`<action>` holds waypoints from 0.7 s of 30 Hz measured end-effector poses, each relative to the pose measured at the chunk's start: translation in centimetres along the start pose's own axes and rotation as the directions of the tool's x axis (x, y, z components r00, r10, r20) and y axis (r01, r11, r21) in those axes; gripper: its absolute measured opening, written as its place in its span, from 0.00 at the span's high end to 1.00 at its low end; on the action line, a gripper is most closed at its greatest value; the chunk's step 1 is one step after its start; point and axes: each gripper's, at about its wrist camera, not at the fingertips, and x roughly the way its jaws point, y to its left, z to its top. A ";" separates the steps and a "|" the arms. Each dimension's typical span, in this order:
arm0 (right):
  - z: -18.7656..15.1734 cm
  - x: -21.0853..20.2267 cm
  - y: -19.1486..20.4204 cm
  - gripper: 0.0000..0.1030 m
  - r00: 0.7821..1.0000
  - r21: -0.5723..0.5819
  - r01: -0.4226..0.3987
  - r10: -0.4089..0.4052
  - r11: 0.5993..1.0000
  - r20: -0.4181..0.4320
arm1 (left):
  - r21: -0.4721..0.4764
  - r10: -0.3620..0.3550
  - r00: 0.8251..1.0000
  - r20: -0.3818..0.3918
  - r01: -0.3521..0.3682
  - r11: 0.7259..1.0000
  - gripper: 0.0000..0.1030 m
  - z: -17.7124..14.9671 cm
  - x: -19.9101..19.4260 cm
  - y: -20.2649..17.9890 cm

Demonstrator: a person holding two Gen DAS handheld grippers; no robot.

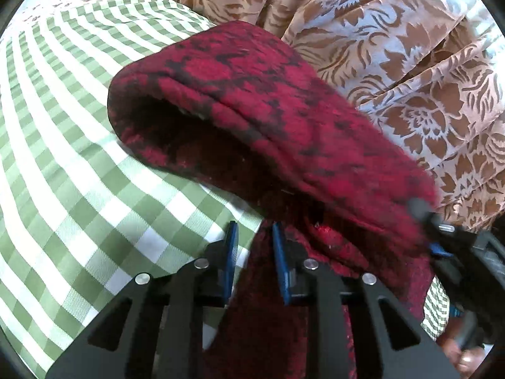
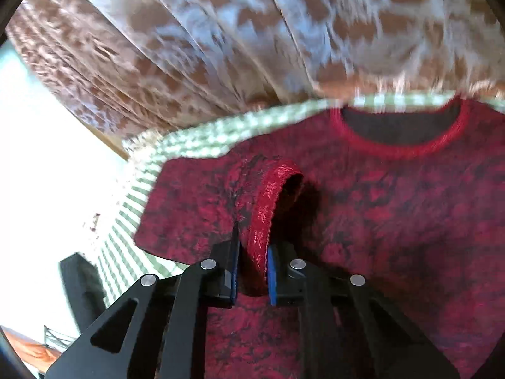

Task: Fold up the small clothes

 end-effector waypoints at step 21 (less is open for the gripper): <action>-1.8 -13.7 -13.1 0.89 0.949 0.218 0.176 -0.224 0.960 0.221 | 0.003 0.197 0.980 0.024 -0.197 0.980 0.78 1.1 1.2 -2.6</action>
